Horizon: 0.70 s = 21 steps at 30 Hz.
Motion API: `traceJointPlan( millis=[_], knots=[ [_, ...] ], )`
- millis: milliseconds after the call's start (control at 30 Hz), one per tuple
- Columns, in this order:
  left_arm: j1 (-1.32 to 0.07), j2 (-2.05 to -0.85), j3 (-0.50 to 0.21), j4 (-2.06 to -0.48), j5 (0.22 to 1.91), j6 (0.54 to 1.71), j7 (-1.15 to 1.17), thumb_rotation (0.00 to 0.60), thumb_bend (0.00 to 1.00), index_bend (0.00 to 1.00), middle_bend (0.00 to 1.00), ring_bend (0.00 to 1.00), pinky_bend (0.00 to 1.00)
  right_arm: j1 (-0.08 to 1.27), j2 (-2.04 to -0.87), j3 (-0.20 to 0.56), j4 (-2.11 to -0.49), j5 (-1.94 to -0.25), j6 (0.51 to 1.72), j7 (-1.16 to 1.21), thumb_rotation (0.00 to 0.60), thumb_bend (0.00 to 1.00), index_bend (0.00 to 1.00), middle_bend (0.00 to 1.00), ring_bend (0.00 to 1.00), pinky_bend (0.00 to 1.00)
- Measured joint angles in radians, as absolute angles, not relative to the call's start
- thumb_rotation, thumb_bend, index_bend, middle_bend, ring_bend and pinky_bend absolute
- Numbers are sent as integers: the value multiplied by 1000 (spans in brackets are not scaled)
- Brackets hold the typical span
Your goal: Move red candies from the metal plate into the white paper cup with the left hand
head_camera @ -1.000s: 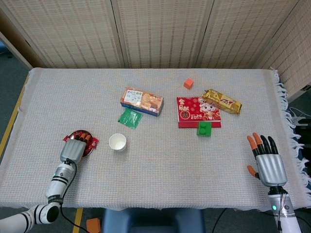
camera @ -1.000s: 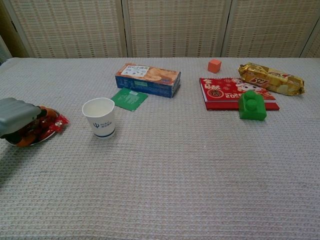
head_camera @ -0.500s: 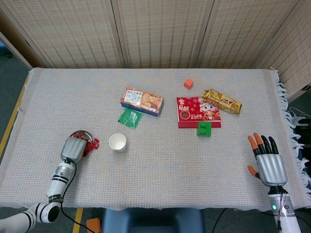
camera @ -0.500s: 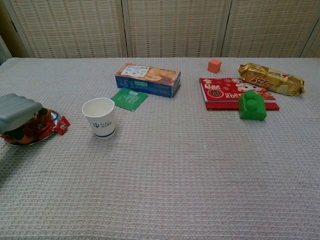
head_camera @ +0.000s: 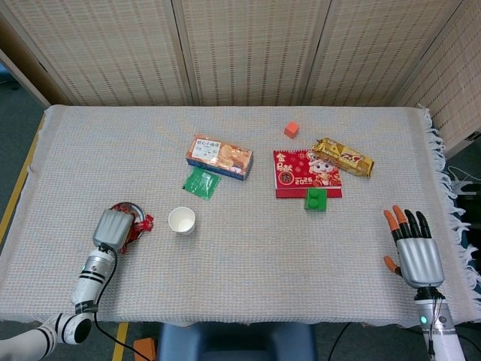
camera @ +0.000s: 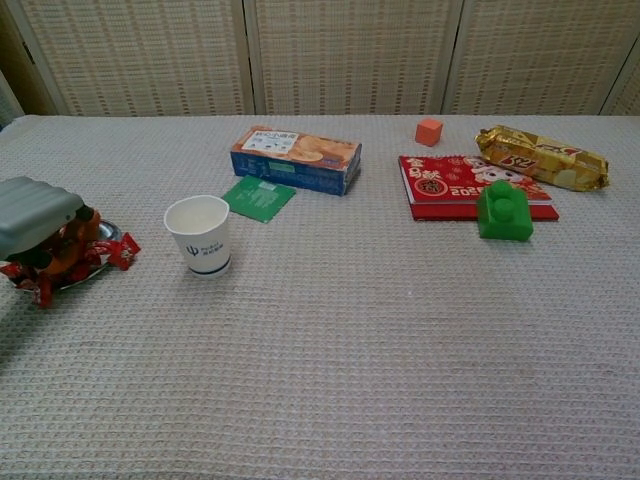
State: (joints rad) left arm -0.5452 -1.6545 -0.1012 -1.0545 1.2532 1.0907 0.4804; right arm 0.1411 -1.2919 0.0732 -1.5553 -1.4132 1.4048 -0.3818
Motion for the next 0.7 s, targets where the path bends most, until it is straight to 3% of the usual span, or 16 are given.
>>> traceJointPlan(
  millis=[200,700],
  knots=[
    [-538,-1653,-106,-1037,1274,1123,452,600,705,729,717,625,1000,144,-1294,74,-1555,-1406,1401,-389,600,116,0,0,0,0],
    [-513,-1618,-120,-1085,1335,1236,412,600,742,746,741,655,1000,149,-1297,70,-1555,-1404,1393,-394,600,116,0,0,0,0]
  ],
)
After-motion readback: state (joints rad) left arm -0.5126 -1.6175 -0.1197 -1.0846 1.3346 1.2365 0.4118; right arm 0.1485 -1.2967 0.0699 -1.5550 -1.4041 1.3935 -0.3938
